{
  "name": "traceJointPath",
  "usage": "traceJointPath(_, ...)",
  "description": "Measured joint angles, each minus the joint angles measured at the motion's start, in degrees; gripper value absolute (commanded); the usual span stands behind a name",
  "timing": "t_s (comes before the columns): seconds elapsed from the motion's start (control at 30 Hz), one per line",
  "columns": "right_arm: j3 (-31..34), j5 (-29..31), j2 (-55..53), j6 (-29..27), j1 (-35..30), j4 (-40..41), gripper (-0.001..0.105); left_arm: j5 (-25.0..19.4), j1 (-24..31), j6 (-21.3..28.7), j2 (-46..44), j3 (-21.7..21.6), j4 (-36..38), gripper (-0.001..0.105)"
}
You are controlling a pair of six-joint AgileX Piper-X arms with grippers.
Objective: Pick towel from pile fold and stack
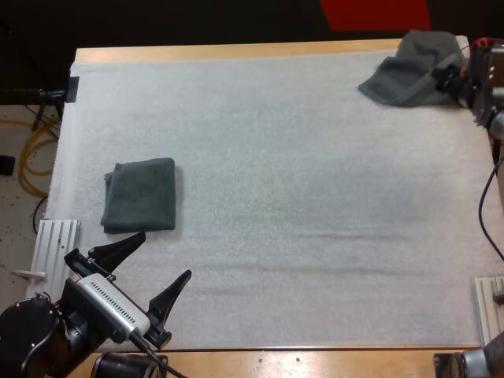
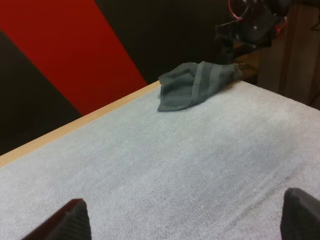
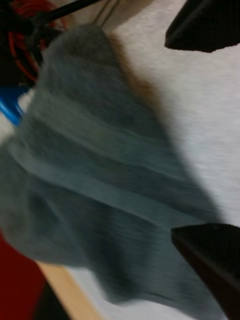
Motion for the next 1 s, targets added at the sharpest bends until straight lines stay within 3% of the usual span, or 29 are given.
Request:
traceJointPath(0.17, -4.83, -1.45, 6.64, 7.29, -3.44, -0.72, 0.069, 0.00, 0.00, 0.00, 0.00, 0.00, 0.00, 0.074)
traceJointPath(0.5, -11.65, -13.56, 17.62, 14.56, -6.24, -1.22, 0.067, 0.00, 0.00, -3.16, 0.00, 0.00, 0.00, 0.074)
traceJointPath(0.63, -12.18, -15.07, 18.34, 14.89, -6.41, -2.26, 0.041, 0.00, 0.00, -3.80, 0.16, 0.10, 0.00, 0.074)
traceJointPath(0.7, -12.54, -14.78, 18.34, 15.09, -6.50, -2.68, 0.018, 0.00, 0.00, -4.18, 0.15, 0.10, 0.00, 0.074)
traceJointPath(0.77, -12.69, -14.82, 18.34, 15.28, -6.57, -2.87, 0.002, 0.00, 0.00, -4.31, 0.15, 0.10, 0.00, 0.074)
traceJointPath(1.0, -12.69, -16.71, 18.34, 14.82, -6.97, -2.87, 0.000, 0.00, 0.00, -5.11, 0.15, 0.10, 0.00, 0.074)
